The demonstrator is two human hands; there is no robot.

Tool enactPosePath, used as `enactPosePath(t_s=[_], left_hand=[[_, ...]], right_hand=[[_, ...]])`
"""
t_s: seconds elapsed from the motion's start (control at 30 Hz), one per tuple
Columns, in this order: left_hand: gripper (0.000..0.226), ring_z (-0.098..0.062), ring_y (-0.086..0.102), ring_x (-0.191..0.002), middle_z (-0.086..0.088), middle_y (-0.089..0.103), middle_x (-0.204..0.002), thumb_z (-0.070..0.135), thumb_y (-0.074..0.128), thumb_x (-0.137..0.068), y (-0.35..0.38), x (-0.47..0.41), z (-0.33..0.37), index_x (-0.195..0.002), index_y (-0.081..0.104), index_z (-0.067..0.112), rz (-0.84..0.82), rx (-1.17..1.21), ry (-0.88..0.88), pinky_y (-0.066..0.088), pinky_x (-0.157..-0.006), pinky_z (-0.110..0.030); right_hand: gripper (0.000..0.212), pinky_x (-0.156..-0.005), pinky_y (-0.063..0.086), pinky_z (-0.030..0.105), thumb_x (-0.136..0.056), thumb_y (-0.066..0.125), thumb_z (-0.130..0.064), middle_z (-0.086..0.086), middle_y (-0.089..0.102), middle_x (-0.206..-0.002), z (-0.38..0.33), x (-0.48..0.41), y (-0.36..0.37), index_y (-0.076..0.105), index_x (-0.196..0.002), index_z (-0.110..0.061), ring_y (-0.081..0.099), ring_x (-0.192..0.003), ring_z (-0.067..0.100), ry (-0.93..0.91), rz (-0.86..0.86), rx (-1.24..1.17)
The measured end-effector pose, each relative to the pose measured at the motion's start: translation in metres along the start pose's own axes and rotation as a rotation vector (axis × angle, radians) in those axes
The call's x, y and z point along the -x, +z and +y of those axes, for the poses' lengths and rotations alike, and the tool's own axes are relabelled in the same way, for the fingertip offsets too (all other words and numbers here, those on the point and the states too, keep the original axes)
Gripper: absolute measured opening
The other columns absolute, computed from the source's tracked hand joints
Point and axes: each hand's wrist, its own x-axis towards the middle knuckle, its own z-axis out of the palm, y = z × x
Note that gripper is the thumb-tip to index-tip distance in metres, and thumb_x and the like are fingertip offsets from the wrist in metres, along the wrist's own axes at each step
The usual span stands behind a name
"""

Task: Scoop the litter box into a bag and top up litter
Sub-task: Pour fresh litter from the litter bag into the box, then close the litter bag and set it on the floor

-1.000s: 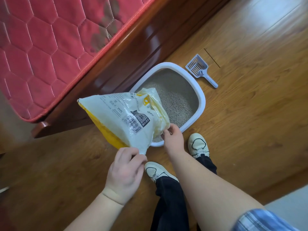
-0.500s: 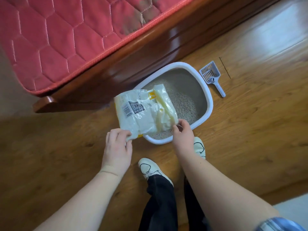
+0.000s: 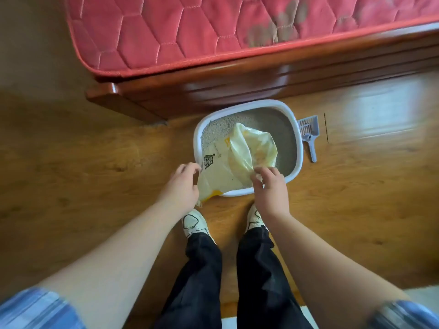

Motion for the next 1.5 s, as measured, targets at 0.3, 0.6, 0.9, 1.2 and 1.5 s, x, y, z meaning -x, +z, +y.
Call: enactPosePath(t_s=[0.3, 0.6, 0.9, 1.2, 1.5], left_hand=[[0.062, -0.023, 0.043, -0.129, -0.001, 0.04, -0.141, 0.009, 0.062, -0.086, -0.104, 0.123, 0.083, -0.139, 0.038, 0.031, -0.021, 0.181, 0.134, 0.046, -0.103, -0.045], [0.068, -0.023, 0.038, -0.132, 0.0, 0.035, -0.143, 0.016, 0.071, -0.085, -0.217, 0.265, 0.153, -0.143, 0.038, 0.028, 0.35, 0.16, 0.293, 0.04, -0.106, -0.038], [0.066, -0.024, 0.041, -0.131, 0.0, 0.032, -0.149, 0.03, 0.075, -0.083, -0.253, 0.361, 0.191, -0.139, 0.04, 0.033, 0.76, 0.107, 0.26, 0.044, -0.103, -0.043], [0.045, -0.012, 0.05, -0.118, 0.001, 0.044, -0.139, 0.02, 0.076, -0.08, -0.258, 0.435, 0.169, -0.122, 0.059, 0.02, 0.973, 0.199, 0.081, 0.044, -0.095, -0.026], [0.024, -0.008, 0.051, -0.116, 0.01, 0.043, -0.139, 0.033, 0.076, -0.083, -0.249, 0.525, 0.086, -0.096, 0.059, 0.022, 1.132, 0.377, -0.173, 0.044, -0.095, -0.026]], right_hand=[[0.019, -0.078, 0.041, 0.032, -0.099, 0.056, -0.025, -0.005, 0.061, -0.113, -0.141, 0.08, -0.104, 0.068, -0.114, -0.023, 0.047, -0.105, 0.022, -0.247, 0.005, 0.26], [0.009, -0.078, 0.042, 0.038, -0.089, 0.07, -0.026, -0.006, 0.068, -0.092, -0.282, 0.182, -0.202, 0.073, -0.095, -0.019, 0.049, -0.085, 0.027, -0.717, 0.069, 0.352], [0.01, -0.089, 0.045, 0.041, -0.092, 0.065, -0.026, -0.008, 0.063, -0.094, -0.365, 0.239, -0.263, 0.072, -0.095, -0.019, 0.056, -0.096, 0.018, -0.918, -0.308, 0.096], [0.009, -0.075, 0.041, 0.016, -0.092, 0.064, -0.014, -0.008, 0.058, -0.089, -0.395, 0.287, -0.246, 0.072, -0.095, -0.017, 0.051, -0.086, 0.005, -1.22, -0.571, 0.124], [0.019, -0.086, 0.039, 0.007, -0.092, 0.064, -0.012, -0.008, 0.068, -0.101, -0.443, 0.366, -0.184, 0.074, -0.107, -0.019, 0.058, -0.097, 0.006, -1.579, -0.775, 0.216]])
